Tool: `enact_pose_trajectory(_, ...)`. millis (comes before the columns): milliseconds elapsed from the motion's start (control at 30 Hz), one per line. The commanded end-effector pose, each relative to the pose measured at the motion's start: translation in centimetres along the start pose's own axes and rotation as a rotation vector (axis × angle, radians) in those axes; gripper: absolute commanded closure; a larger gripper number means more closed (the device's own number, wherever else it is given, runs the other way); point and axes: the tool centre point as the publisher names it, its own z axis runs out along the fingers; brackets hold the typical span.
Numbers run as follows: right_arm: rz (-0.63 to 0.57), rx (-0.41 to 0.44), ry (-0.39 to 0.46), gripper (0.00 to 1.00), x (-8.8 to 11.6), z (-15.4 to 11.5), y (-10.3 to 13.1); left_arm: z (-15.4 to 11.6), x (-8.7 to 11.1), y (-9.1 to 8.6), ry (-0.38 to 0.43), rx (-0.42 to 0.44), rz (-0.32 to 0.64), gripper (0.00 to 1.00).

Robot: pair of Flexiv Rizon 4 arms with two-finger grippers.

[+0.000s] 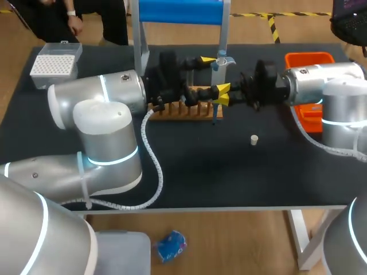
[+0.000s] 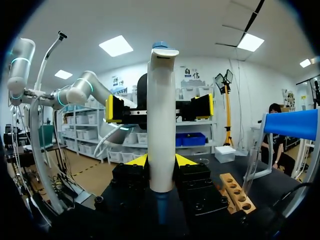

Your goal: Invert the test tube, pick up the pipette, mount the tip to pipette, aspirate from beaker and dispense into the tube, eject the tip, return the pipette, and cap with the stopper.

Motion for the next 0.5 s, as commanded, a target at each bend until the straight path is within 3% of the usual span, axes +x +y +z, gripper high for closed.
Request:
enact_pose_trajectory(33,0.001,0.016,0.006,1.00,-0.15,0.02,0.28,-0.16,0.06,0.33,-0.005,0.045,0.001,0.00)
enact_pose_trajectory(500,0.016,0.037,0.013,1.00,0.02,0.04,-0.02,0.03,0.00,0.70,0.004,-0.013,0.004,0.00)
